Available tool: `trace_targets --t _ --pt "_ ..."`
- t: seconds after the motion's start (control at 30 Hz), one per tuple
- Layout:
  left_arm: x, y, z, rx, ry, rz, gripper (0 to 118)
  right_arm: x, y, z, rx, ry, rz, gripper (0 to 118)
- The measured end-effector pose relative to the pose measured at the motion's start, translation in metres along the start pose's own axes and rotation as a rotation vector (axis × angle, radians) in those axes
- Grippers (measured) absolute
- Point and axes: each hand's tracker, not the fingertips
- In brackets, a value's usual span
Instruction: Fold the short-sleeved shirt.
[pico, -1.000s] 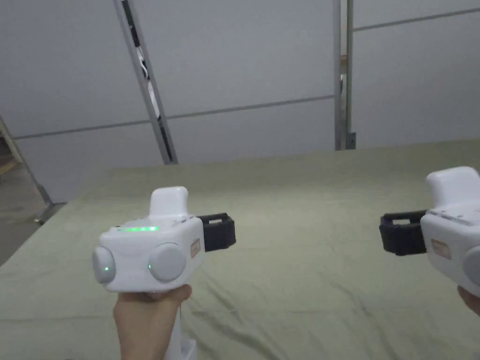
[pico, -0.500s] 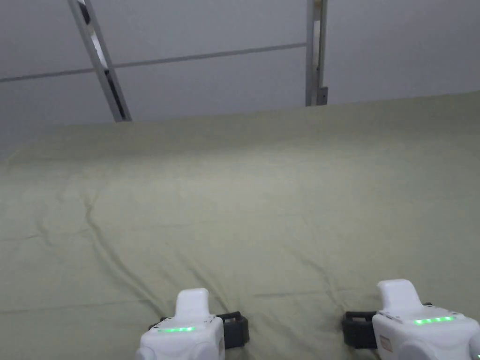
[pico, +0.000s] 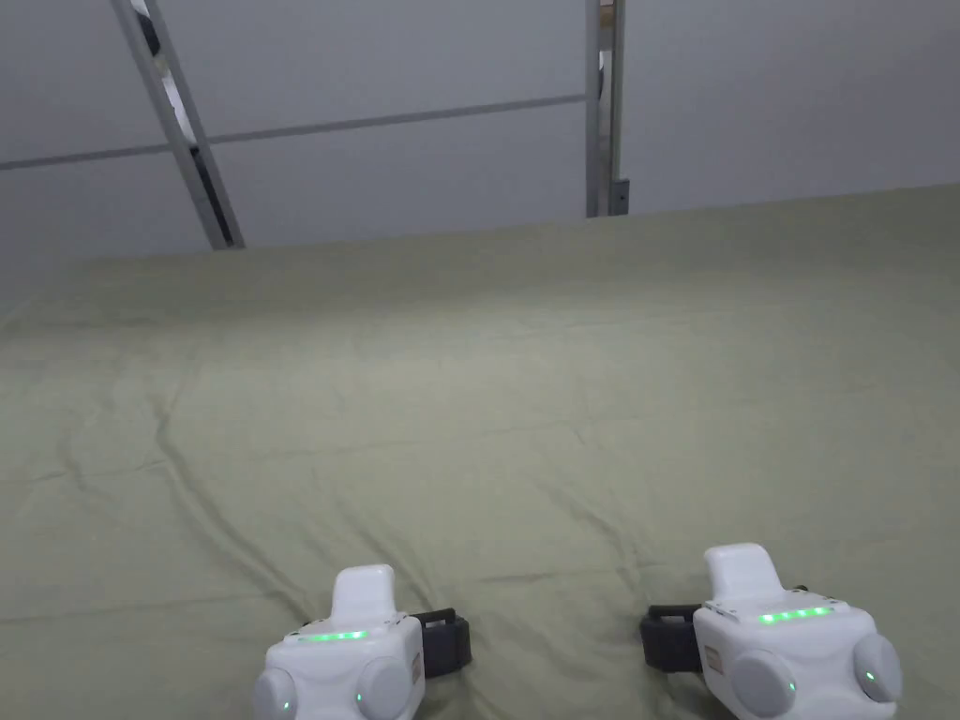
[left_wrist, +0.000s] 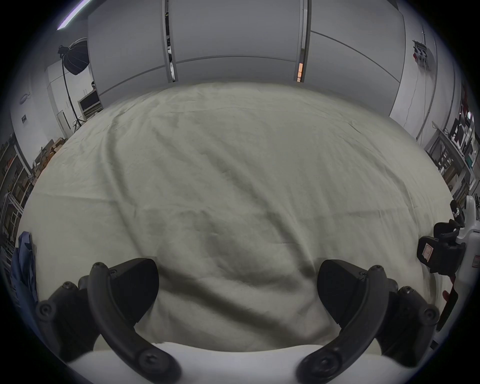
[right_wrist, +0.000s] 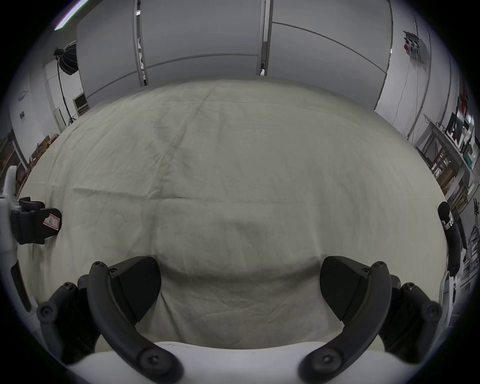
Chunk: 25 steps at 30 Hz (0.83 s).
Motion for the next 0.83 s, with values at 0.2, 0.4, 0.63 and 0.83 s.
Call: trace_targets --t 0.2,0.4,0.63,0.83 --pt "0.0001 0.0010 -0.0005 0.000 -0.002 0.002 118 0.0048 0.0032 0.0047 -0.007 0.011 -0.006 118" --pt "0.0006 0.0018 -0.0015 0.000 -0.001 0.001 118 0.0021 0.0044 0.0040 -0.018 0.008 -0.001 118" --pt "-0.0001 0.0014 -0.0017 0.000 -0.001 0.001 118 0.0012 0.0050 0.0027 -0.020 0.006 0.001 118" --pt "-0.0003 0.0017 -0.0013 0.001 -0.001 0.001 118 0.0011 0.0048 0.0026 -0.019 0.006 0.001 118"
